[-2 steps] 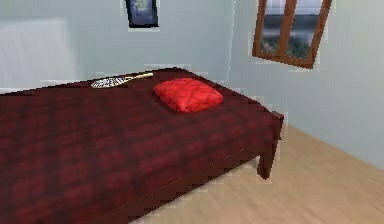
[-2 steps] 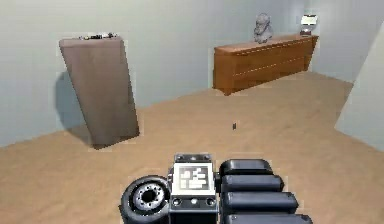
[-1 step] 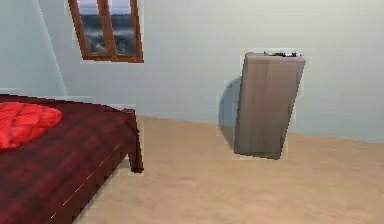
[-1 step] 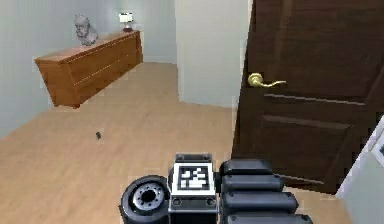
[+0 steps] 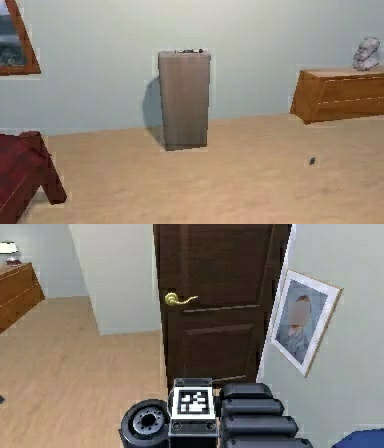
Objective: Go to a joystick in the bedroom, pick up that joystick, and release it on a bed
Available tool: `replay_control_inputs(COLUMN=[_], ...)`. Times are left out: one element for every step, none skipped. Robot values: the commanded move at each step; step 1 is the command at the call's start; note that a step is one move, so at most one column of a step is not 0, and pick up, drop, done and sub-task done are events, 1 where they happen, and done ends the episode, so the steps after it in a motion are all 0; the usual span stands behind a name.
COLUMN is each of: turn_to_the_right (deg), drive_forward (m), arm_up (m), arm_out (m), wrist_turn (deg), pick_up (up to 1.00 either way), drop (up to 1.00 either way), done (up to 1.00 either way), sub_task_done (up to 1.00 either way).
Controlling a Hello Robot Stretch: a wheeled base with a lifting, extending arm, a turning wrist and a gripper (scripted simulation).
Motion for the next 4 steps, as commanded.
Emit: replay_control_inputs(turn_to_the_right=[0.0, -45.0, -18.0, 0.0], drive_forward=[0.05, 0.0, 0.0, 0.4], arm_up=[0.0, 0.0, 0.0, 0.0], arm_out=[0.0, 0.0, 0.0, 0.0], wrist_turn=[0.0, 0.0, 0.0, 0.0], pick_up=[0.0, 0.0, 0.0, 0.0], drop=[0.0, 0.0, 0.0, 0.0], done=[0.0, 0.0, 0.0, 0.0], sub_task_done=[0.0, 0.0, 0.0, 0.0])
